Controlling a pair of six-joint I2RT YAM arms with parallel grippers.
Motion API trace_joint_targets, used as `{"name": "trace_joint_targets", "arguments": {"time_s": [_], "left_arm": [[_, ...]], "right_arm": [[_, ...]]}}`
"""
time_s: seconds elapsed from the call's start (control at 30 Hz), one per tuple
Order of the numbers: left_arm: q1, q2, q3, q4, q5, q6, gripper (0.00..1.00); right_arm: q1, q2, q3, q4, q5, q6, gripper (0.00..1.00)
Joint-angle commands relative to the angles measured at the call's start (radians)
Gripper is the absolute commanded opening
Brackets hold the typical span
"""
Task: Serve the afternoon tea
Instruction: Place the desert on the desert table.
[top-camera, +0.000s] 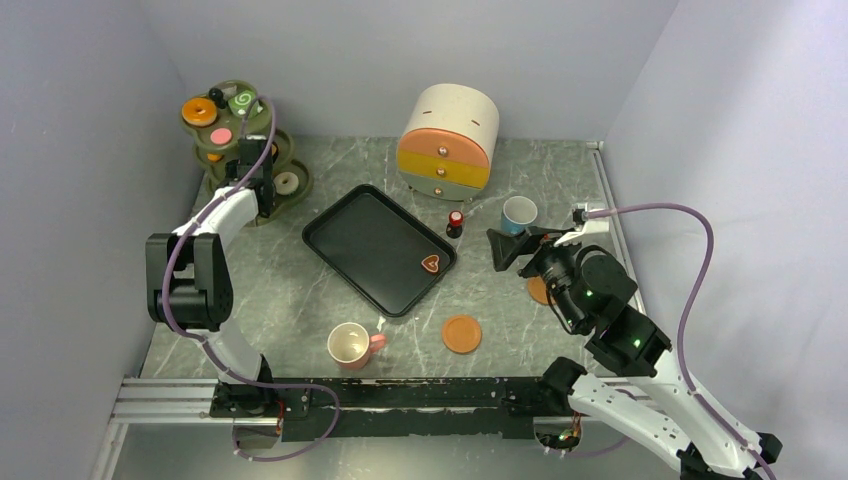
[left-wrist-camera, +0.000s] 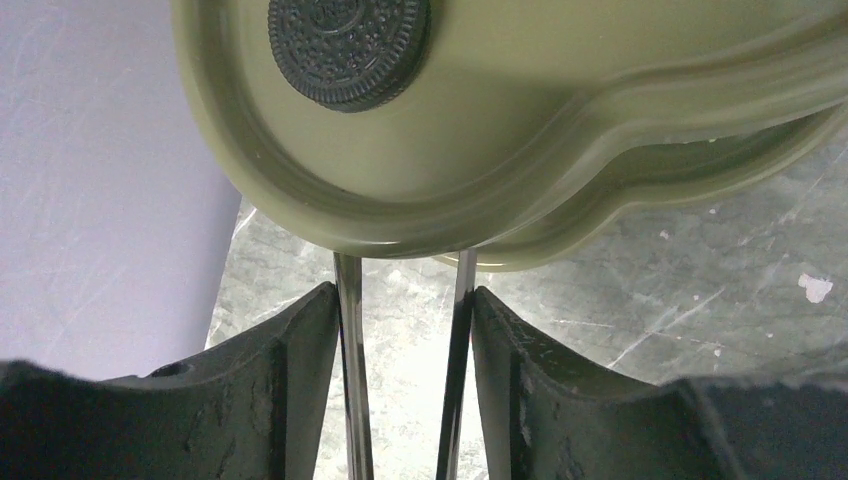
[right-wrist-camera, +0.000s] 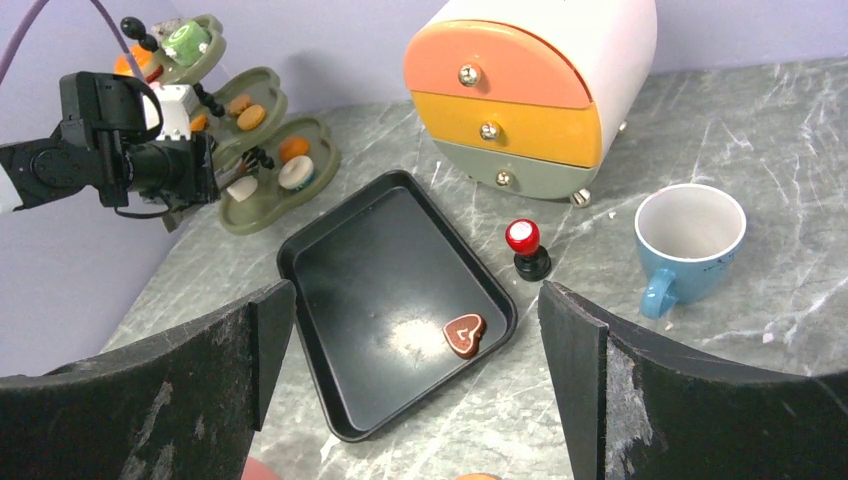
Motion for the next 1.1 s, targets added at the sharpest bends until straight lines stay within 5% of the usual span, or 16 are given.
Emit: {"name": "trace_joint_targets", "arguments": {"time_s": [0.0,1.07], "left_arm": [[0.009,-0.004,0.050,-0.030,0.005,-0.008,0.54],[-0.016,-0.046,0.120,-0.357,0.064,-0.156,0.45]], "right_arm": [[-0.004,-0.015,0.018,0.000,0.004,-0.007,0.96],[-0.005,-0.059,0.023,-0.026,-0.024,0.011,0.96]]}}
